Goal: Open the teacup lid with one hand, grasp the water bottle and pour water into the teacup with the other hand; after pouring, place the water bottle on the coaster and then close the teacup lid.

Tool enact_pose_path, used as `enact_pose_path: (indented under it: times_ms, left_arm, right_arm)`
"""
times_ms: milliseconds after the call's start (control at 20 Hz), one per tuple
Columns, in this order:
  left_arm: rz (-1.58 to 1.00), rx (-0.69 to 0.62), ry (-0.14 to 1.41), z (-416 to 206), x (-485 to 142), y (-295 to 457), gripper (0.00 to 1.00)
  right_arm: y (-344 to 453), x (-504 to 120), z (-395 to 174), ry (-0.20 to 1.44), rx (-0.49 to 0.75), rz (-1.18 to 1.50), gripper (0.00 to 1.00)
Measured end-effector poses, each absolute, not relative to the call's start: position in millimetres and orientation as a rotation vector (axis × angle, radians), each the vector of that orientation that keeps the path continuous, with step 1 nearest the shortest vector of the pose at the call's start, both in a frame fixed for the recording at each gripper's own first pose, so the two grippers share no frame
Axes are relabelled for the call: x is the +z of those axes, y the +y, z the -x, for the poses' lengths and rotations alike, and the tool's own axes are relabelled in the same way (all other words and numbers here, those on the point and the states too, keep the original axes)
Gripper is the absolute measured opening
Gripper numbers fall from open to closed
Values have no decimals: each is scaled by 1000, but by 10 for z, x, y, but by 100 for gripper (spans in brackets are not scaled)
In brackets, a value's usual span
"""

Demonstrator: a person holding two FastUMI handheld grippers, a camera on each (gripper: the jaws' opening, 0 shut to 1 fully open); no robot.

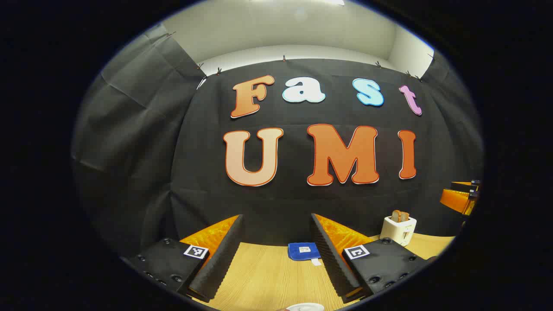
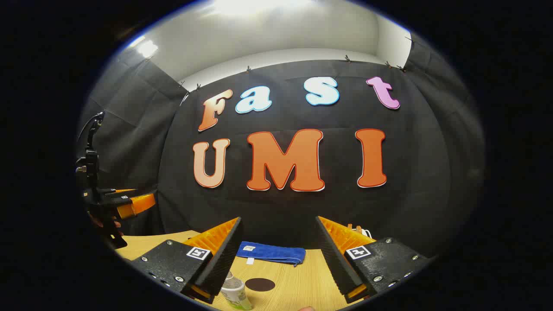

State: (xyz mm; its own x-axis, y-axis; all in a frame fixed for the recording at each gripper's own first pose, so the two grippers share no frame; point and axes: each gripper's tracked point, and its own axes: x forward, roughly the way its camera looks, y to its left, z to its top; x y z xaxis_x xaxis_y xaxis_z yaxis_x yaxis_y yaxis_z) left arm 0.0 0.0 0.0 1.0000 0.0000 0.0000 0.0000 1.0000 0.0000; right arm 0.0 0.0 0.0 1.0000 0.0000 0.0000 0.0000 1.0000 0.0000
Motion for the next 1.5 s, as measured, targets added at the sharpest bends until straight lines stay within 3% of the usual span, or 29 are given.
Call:
enact_pose_path:
  times_ms: [950,1500]
  left_arm:
    - [-50,-10,44,61,-162,-71,99]
    - [-104,-100,153,265,-865,-301,99]
  right_arm:
    - [13,-21,11,-9,-37,44,98]
    - [195,-442,96,67,27,-12,98]
